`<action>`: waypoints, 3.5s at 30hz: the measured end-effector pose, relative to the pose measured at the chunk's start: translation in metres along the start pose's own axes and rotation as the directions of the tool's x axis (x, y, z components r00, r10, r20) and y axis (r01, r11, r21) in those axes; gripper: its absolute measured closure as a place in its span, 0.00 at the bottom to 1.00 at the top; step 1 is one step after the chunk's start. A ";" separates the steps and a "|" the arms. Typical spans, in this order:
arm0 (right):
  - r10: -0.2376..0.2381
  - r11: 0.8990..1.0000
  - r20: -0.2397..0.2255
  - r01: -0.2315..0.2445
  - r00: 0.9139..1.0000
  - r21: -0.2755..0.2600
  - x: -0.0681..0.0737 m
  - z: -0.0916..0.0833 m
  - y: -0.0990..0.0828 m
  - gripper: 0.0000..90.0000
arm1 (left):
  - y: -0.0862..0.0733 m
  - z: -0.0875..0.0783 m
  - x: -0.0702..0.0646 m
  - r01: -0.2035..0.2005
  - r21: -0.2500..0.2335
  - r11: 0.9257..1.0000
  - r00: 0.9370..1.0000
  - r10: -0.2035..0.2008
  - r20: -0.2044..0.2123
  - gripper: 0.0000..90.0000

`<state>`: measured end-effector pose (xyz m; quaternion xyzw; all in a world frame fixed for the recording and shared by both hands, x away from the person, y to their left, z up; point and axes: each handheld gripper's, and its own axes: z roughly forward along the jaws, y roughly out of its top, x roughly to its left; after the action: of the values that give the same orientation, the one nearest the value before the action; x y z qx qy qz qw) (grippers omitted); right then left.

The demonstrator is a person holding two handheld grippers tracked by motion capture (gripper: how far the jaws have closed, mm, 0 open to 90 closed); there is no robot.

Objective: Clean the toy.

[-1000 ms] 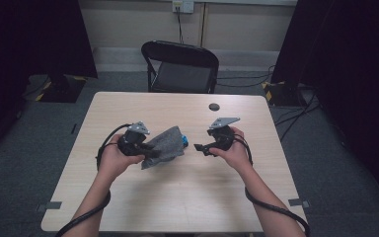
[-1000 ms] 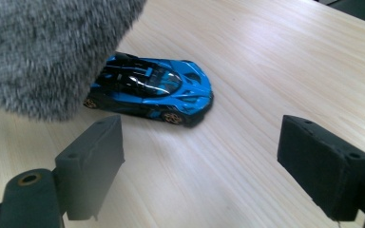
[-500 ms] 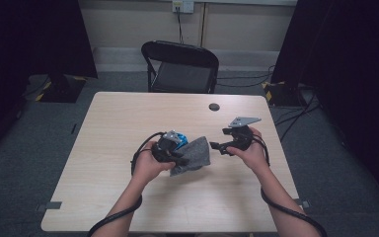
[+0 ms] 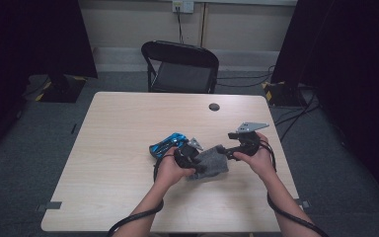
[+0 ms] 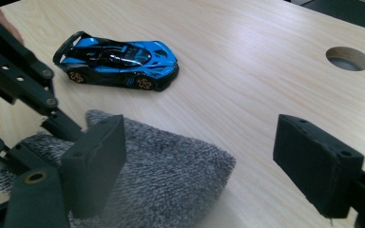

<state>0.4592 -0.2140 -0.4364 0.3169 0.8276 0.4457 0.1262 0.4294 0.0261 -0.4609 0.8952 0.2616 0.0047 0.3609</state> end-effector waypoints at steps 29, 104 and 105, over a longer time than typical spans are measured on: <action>-0.069 0.994 -0.139 0.080 0.988 0.075 0.041 0.046 -0.046 0.23 | -0.010 -0.050 0.099 0.108 -0.011 0.994 0.965 -0.108 -0.239 0.23; -0.062 0.995 -0.120 0.072 0.991 0.075 0.044 0.048 -0.052 0.24 | -0.040 -0.041 0.105 0.121 0.078 0.990 0.964 -0.098 -0.247 0.31; -0.063 0.995 -0.119 0.072 0.991 0.075 0.044 0.048 -0.052 0.24 | -0.040 -0.043 0.104 0.120 0.082 0.989 0.963 -0.096 -0.252 0.31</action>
<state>0.4281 -0.1755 -0.5027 0.2669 0.8610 0.4256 0.0798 0.4921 0.1271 -0.4740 0.8882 0.3531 0.0839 0.2816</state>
